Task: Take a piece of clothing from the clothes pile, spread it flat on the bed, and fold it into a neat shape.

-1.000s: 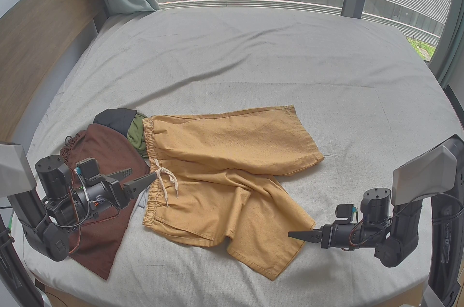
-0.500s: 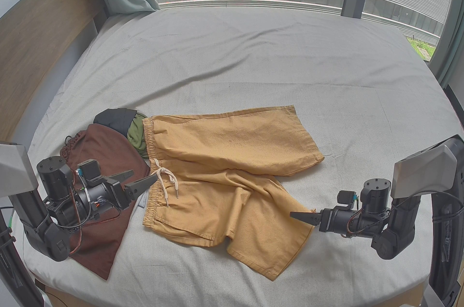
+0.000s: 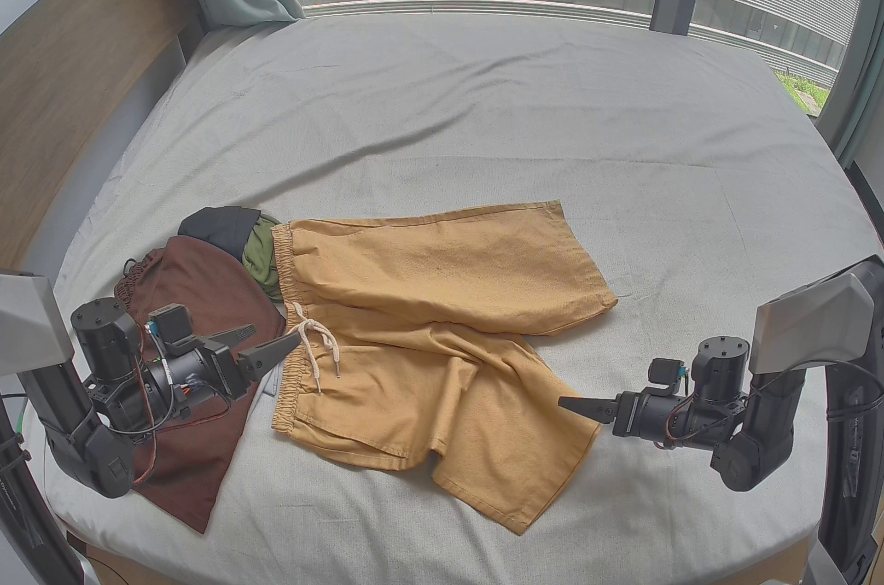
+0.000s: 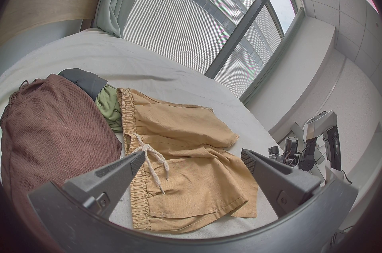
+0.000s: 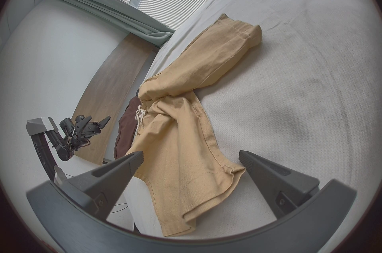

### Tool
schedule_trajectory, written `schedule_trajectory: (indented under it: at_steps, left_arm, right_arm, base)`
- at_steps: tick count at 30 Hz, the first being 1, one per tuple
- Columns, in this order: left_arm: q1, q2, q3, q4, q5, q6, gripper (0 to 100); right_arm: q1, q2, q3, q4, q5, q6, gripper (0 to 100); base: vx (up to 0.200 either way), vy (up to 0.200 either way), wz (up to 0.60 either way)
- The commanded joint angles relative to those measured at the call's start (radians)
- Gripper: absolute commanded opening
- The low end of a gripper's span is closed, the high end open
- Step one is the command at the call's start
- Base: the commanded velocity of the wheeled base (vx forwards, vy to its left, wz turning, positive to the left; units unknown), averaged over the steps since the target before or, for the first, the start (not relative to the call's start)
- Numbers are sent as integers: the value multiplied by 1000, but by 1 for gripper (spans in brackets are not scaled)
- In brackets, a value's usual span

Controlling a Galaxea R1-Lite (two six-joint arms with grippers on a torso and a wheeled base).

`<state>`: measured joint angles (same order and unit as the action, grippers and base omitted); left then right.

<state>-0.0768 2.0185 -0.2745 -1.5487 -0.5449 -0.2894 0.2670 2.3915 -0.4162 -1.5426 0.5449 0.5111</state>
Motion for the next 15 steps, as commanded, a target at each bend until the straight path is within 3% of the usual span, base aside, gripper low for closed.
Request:
schedule_trajectory:
  at_steps: [1, 11, 15]
  left_arm:
    - [-1, 2, 0, -1, 0, -1, 100]
    - [-3, 2, 1, -1, 0, -1, 100]
    - [-3, 3, 1, -2, 0, -1, 100]
  right_arm:
    - [0, 9, 17, -1, -10, -2, 100]
    - [24, 9, 42, 1, -33, 1, 100]
    - [54, -20, 50, -1, -34, 43, 100]
  base:
    - [0, 0, 0]
    - [0, 0, 0]
    - [0, 0, 0]
